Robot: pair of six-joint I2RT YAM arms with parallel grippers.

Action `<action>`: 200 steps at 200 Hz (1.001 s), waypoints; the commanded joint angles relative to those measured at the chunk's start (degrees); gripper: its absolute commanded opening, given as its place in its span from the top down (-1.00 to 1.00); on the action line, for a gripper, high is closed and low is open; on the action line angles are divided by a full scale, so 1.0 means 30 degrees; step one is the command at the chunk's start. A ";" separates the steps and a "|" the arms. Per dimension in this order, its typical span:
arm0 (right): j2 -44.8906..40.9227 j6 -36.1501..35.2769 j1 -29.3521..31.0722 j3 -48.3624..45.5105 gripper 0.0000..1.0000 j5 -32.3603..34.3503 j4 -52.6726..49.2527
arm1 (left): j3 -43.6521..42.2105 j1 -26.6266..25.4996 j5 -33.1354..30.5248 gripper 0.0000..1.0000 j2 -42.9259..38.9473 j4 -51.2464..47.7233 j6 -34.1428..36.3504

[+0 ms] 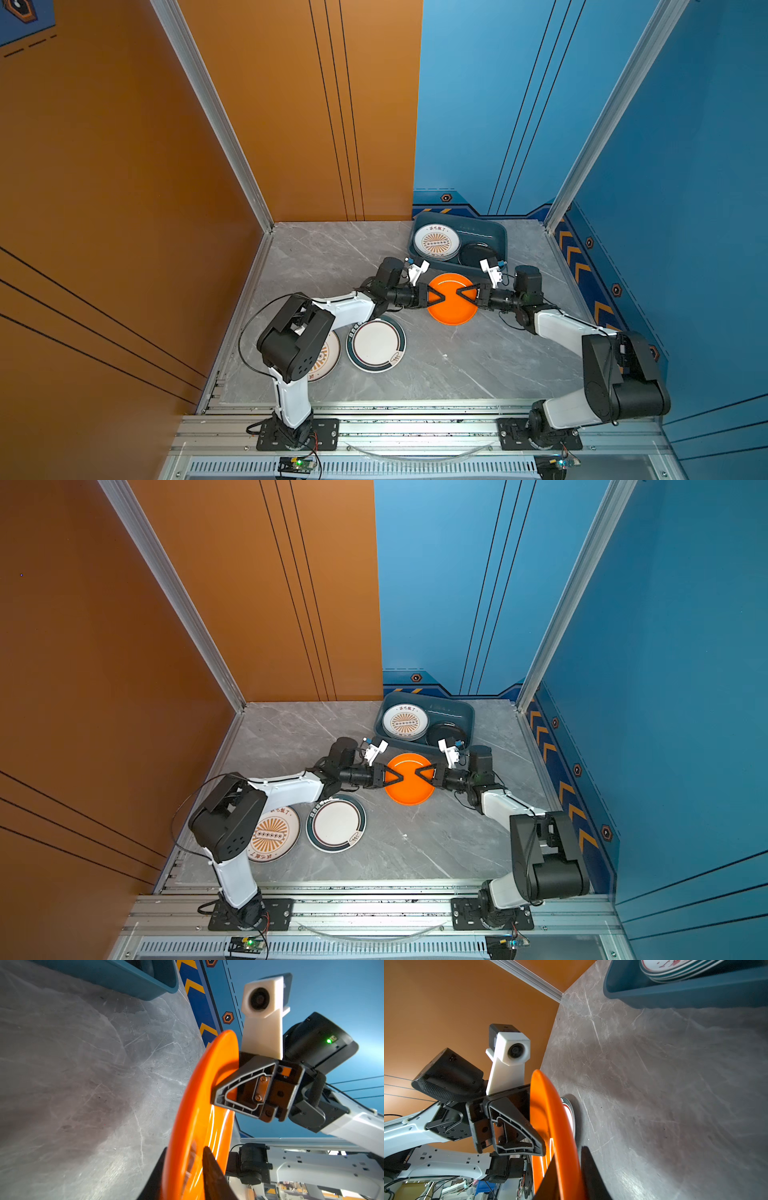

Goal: Place the plates into the plastic bin on the countertop
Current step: 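Carry the orange plate into the teal bin with the left gripper while the right withdraws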

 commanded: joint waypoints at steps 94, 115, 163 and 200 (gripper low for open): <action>-0.0295 -0.1428 -0.0265 0.4493 1.00 0.3894 -0.6490 | -0.1485 0.0373 -0.2973 -0.96 -0.3509 -0.3820 0.3558; 0.0245 -0.1892 -0.0585 0.6283 1.00 0.5646 -0.8643 | -0.1703 0.0395 -0.4492 -0.96 -0.4799 -0.5360 0.4591; 0.2040 -0.1700 -0.1564 0.9862 1.00 0.9542 -1.1087 | -0.3078 0.0959 -0.7093 -0.96 -0.7365 -0.6472 0.5069; 0.4283 -0.1398 -0.2083 1.2335 1.00 1.1336 -1.2092 | -0.4519 0.2273 -0.8034 -0.96 -0.9143 -0.6789 0.4791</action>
